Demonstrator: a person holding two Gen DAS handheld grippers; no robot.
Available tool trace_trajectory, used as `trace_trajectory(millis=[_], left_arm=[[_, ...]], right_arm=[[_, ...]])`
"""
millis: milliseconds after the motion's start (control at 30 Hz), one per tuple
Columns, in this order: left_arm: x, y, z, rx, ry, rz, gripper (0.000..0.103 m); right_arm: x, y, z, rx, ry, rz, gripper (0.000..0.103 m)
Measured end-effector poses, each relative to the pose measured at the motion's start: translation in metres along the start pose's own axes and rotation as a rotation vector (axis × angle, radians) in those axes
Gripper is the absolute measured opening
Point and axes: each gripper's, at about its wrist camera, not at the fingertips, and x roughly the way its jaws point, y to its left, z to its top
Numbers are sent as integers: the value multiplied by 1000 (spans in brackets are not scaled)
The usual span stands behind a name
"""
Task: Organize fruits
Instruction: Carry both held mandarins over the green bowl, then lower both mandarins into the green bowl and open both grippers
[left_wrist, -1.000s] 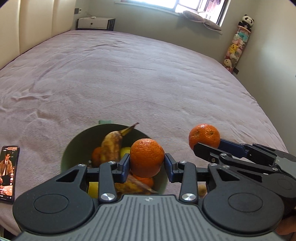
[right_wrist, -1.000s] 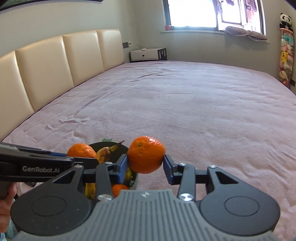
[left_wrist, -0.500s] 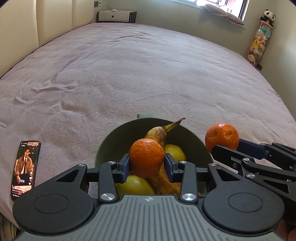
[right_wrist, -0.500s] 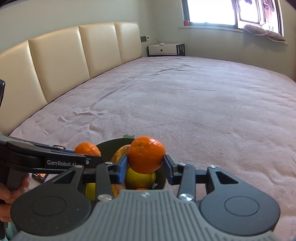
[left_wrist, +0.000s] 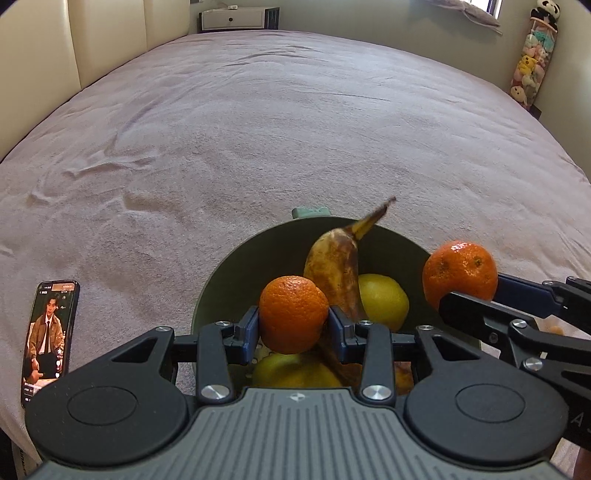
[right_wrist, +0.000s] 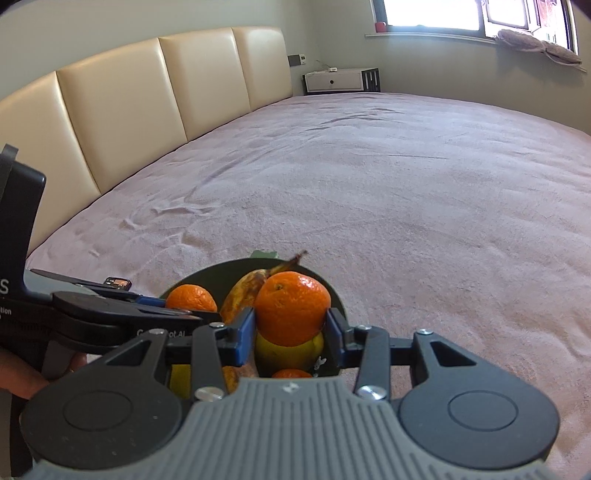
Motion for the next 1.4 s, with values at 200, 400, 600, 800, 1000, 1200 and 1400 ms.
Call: trace_trajectory(millis=[200,400,600,800,1000,1200,1400], left_arm=[[6,-2,1,36,13,105,44],[15,-3,-3,47,48,101,44],[24,0,-5,26,76,113,44],[22,17,-4,-103,71,34,50],[7,27,0,-165,42,11,55],[-15,47,3,-285,6,-24,55],[-18,46,1,-283,41,-54,55]], right_arm=[[3,-1,-1,-8,5,13,39],[4,-3,-2,-6,10,26,39],[5,-4,-2,-7,15,31,39],[3,-1,-3,-20,16,46,39],[0,10,-2,-53,11,69,39],[-1,24,-4,-92,22,110,36],[4,32,-6,-84,125,183,3]])
